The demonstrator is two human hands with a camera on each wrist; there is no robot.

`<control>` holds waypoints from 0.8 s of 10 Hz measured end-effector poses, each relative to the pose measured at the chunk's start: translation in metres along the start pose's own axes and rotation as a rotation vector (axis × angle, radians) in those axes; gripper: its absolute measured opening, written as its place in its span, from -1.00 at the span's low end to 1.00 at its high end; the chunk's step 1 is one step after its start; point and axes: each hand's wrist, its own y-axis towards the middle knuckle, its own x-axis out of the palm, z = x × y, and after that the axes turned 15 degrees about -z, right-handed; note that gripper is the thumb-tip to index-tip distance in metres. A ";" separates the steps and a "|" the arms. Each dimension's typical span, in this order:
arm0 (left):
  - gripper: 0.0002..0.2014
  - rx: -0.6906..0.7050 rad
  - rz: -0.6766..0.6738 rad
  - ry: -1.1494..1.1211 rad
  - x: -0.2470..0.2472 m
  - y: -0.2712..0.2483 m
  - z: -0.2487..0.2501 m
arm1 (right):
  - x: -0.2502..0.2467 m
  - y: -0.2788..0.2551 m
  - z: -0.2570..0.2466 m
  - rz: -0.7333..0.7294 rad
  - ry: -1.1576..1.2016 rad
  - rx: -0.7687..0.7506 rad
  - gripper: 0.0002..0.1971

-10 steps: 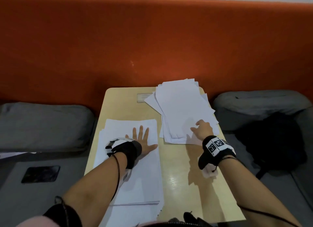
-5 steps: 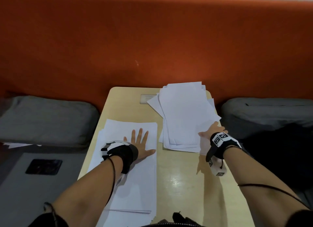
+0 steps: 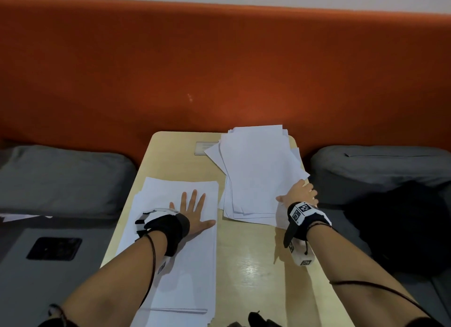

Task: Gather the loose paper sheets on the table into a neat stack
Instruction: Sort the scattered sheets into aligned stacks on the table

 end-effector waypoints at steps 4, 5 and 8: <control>-0.13 0.007 -0.019 -0.009 -0.002 -0.001 -0.001 | 0.000 -0.002 0.000 -0.043 -0.013 0.016 -0.25; -0.13 0.011 -0.013 -0.011 -0.001 -0.001 0.000 | -0.001 -0.002 0.001 -0.131 0.011 0.017 -0.21; -0.13 0.008 -0.012 -0.009 -0.001 -0.001 0.000 | 0.005 -0.007 -0.002 -0.133 0.066 0.047 -0.02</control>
